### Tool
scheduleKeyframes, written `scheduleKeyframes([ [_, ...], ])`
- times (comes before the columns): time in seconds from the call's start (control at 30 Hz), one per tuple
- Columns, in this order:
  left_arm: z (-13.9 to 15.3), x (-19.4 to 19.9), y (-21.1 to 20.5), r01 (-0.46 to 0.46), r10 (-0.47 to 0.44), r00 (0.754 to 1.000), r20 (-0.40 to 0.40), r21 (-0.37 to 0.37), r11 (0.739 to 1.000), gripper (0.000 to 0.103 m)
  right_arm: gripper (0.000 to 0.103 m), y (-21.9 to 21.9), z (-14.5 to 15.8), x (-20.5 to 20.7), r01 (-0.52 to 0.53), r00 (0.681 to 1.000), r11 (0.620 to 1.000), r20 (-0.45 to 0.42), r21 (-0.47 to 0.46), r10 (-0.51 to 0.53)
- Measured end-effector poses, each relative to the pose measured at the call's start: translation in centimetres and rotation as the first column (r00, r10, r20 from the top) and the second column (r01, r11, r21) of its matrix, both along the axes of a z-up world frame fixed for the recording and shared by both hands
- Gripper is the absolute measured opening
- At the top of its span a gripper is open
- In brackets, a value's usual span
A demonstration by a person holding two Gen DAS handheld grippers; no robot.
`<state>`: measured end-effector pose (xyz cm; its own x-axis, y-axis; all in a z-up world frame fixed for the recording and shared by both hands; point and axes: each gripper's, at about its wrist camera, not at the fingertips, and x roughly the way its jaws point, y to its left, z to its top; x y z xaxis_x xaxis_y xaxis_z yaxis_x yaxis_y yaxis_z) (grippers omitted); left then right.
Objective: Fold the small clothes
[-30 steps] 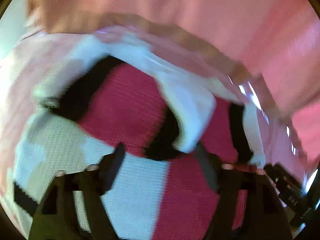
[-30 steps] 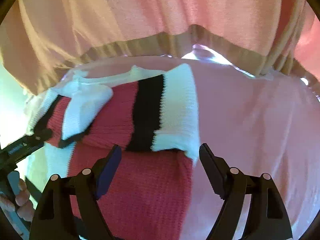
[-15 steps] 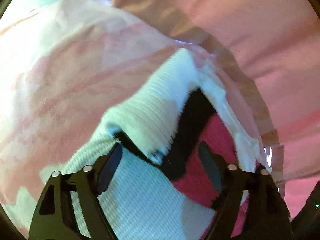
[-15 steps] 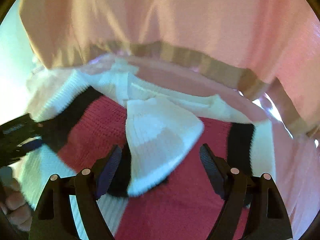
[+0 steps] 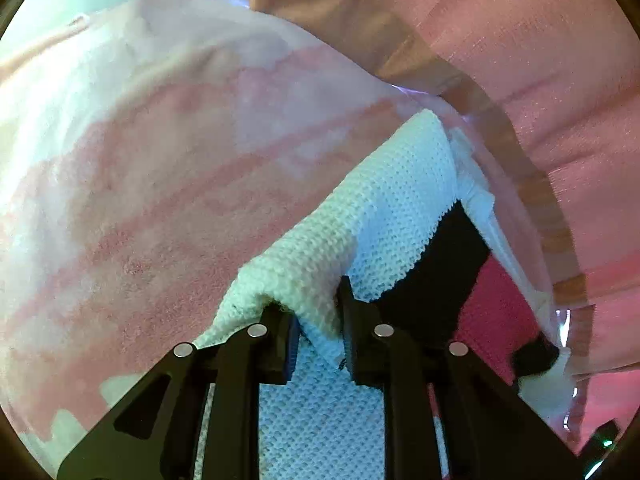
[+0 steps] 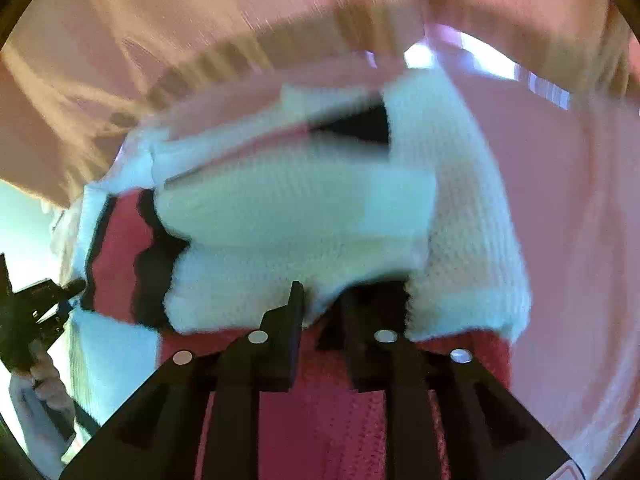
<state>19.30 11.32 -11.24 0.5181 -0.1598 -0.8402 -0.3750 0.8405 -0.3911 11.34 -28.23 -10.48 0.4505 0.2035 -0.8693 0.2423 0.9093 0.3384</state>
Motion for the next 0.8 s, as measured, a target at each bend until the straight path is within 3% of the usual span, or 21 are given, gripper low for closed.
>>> scheduleKeyframes([
  [0.1,0.0,0.0,-0.2,-0.015,0.015,1.0,0.001,-0.01,1.0,0.021,0.04,-1.2,0.7,0.0,0.041,0.999,0.998,0.029,0.052,-0.043],
  [0.13,-0.1,-0.1,-0.1,-0.019,0.019,1.0,0.003,-0.021,1.0,0.021,0.053,-1.5,1.1,0.0,0.05,0.998,0.996,0.045,0.079,-0.054],
  [0.23,-0.3,-0.3,0.6,-0.036,0.037,0.999,0.011,-0.072,0.997,0.023,0.057,-2.2,1.0,0.5,0.057,0.997,0.995,0.055,0.079,-0.061],
  [0.3,-0.2,-0.4,0.8,-0.047,0.049,0.999,0.024,-0.086,0.995,0.021,0.034,-2.4,-0.2,0.8,0.058,0.998,0.994,0.035,0.091,-0.061],
  [0.33,-0.1,-0.6,1.0,-0.049,0.052,0.998,0.033,-0.081,0.995,0.017,0.007,-2.1,-0.6,1.1,0.051,0.998,0.995,0.022,0.089,-0.053],
  [0.37,0.2,-0.8,1.0,-0.048,0.052,0.997,0.049,-0.079,0.996,0.01,0.007,-1.9,-0.5,1.4,0.044,0.999,0.995,0.024,0.091,-0.046],
  [0.43,1.3,-1.2,1.1,-0.056,0.061,0.994,0.094,-0.051,0.997,0.009,0.006,-1.8,2.0,1.2,0.026,0.991,0.995,0.129,0.092,-0.037],
  [0.5,2.7,-1.6,1.2,-0.073,0.076,0.988,0.131,-0.028,0.997,0.009,0.006,-1.6,6.4,0.6,-0.012,0.965,0.995,0.26,0.102,-0.016],
  [0.57,2.9,-1.4,1.2,-0.074,0.075,0.989,0.127,-0.012,0.997,0.009,0.006,-1.8,7.9,0.2,-0.022,0.95,0.996,0.311,0.09,-0.007],
  [0.63,1.7,-1.1,1.3,-0.063,0.063,0.995,0.08,0.007,0.998,0.009,0.006,-2.0,5.5,0.9,-0.023,0.972,1.0,0.236,0.004,0.022],
  [0.7,0.1,-1.0,1.3,-0.072,0.073,0.997,0.022,-0.007,0.997,0.009,0.006,-2.8,-0.1,1.3,0.005,0.997,1.0,0.081,0.025,-0.007],
  [0.73,0.0,-1.0,1.1,-0.077,0.078,0.997,0.022,-0.007,0.997,0.009,0.006,-3.0,-1.4,1.2,0.018,0.999,0.999,0.047,0.046,-0.021],
  [0.8,0.5,-1.1,0.9,-0.076,0.075,0.996,0.038,0.022,0.997,0.009,0.006,-2.6,-0.9,0.9,0.01,0.997,0.998,0.077,0.055,-0.015],
])
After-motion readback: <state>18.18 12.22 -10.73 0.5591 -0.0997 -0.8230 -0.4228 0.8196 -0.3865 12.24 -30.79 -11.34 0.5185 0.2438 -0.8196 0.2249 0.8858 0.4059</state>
